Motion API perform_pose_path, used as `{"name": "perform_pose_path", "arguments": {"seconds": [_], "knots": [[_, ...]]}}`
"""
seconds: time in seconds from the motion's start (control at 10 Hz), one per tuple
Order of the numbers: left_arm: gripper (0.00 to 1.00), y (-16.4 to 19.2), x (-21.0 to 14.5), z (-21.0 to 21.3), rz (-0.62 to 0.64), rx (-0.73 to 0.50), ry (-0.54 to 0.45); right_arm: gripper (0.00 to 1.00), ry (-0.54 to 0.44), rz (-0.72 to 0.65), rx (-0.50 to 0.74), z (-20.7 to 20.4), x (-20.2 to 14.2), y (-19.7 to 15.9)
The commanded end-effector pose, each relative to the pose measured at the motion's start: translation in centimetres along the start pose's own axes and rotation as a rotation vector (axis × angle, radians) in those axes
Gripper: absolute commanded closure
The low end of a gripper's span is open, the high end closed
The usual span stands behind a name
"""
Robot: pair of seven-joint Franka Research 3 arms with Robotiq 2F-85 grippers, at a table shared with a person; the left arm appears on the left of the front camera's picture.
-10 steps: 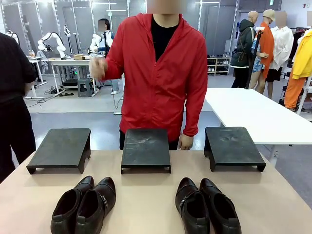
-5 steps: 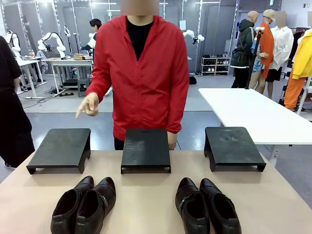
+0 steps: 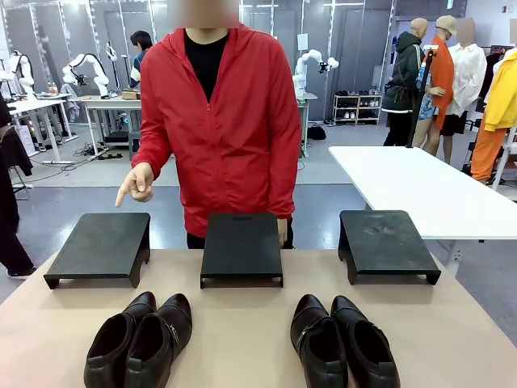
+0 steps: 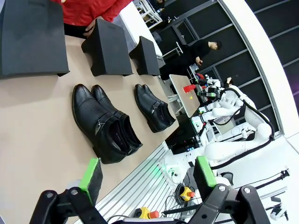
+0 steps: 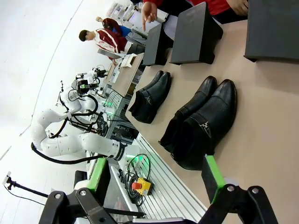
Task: Place the shoes on the stand as instructed by the person.
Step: Pick up one pair of Shoes and place it on the Shoes Stand indicated by the person.
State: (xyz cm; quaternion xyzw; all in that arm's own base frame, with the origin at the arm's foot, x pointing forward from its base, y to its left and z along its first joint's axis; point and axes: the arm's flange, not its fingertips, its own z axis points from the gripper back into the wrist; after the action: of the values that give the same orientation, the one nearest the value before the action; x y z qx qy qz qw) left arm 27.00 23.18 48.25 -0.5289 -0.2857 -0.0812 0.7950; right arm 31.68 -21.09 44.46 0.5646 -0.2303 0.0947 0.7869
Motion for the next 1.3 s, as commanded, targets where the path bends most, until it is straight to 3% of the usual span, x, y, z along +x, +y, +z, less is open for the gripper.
{"name": "perform_pose_path", "arguments": {"seconds": [0.0,0.4,0.7,0.9,1.2], "knots": [[0.0,-0.1,0.0,0.1,-0.017,-0.014,-0.001,0.0,-0.005,0.013,0.013,0.1,0.0,0.0],[0.0,0.0,0.0,0.0,0.0,0.0,0.0,0.0,-0.005,0.013,0.013,0.1,0.0,0.0],[0.0,-6.2,3.7,-6.4,0.018,0.096,0.215,0.0,-0.005,0.013,0.013,0.1,0.0,0.0],[0.0,-9.6,5.3,-12.3,0.064,0.227,0.396,0.0,-0.005,0.013,0.013,0.1,0.0,0.0],[0.0,-12.8,3.6,-22.2,0.055,0.494,0.538,0.0,-0.005,0.013,0.013,0.1,0.0,0.0]]}}
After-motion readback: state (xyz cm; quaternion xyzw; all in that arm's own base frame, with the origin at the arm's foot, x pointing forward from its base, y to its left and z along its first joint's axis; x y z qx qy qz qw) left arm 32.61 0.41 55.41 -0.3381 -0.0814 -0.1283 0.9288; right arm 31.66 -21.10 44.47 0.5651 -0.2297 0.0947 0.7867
